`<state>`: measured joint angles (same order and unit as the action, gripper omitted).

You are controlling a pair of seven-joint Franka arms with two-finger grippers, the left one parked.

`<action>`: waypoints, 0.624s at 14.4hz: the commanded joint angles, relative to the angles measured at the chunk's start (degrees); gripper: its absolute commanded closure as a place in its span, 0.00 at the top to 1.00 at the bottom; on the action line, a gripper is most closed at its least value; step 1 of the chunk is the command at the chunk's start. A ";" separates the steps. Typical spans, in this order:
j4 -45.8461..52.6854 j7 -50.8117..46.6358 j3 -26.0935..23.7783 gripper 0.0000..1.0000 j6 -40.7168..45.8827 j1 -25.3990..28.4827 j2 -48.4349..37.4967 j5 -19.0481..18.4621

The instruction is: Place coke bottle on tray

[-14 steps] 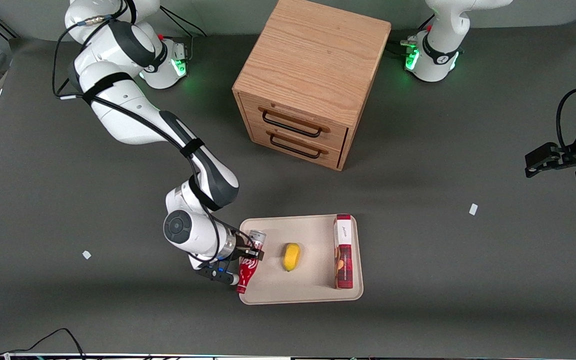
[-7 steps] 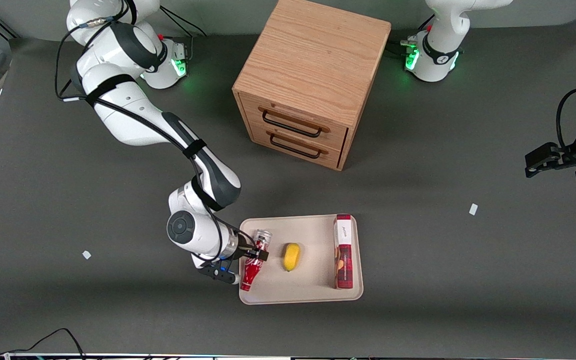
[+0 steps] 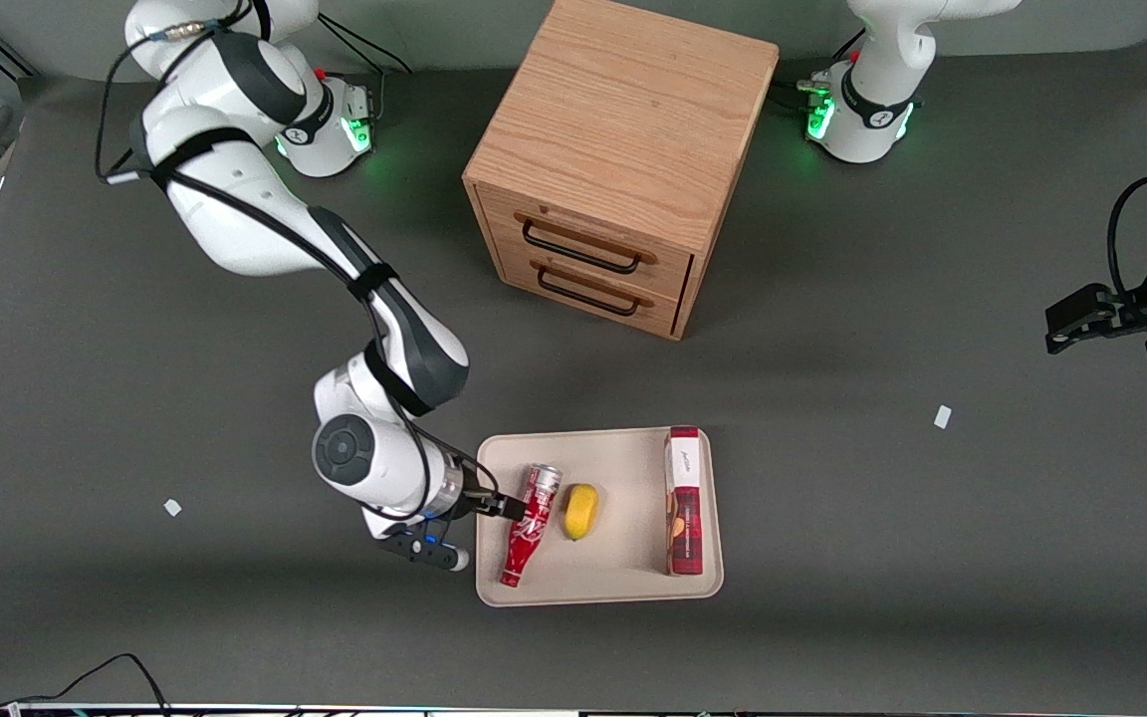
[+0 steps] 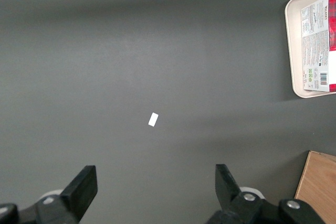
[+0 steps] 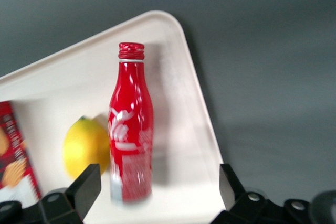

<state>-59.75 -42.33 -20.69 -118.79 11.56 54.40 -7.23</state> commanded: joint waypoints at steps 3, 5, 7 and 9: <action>-4.50 -0.04 0.30 1.00 20.92 -4.43 -20.00 -0.94; -4.50 0.50 0.47 1.00 28.48 -6.54 -25.80 -0.42; -4.50 5.73 3.00 1.00 36.65 -7.77 -31.16 0.28; -4.76 11.73 7.65 1.00 43.08 -8.48 -37.05 3.26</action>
<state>-60.56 -35.80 -17.10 -79.45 3.90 24.17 -6.69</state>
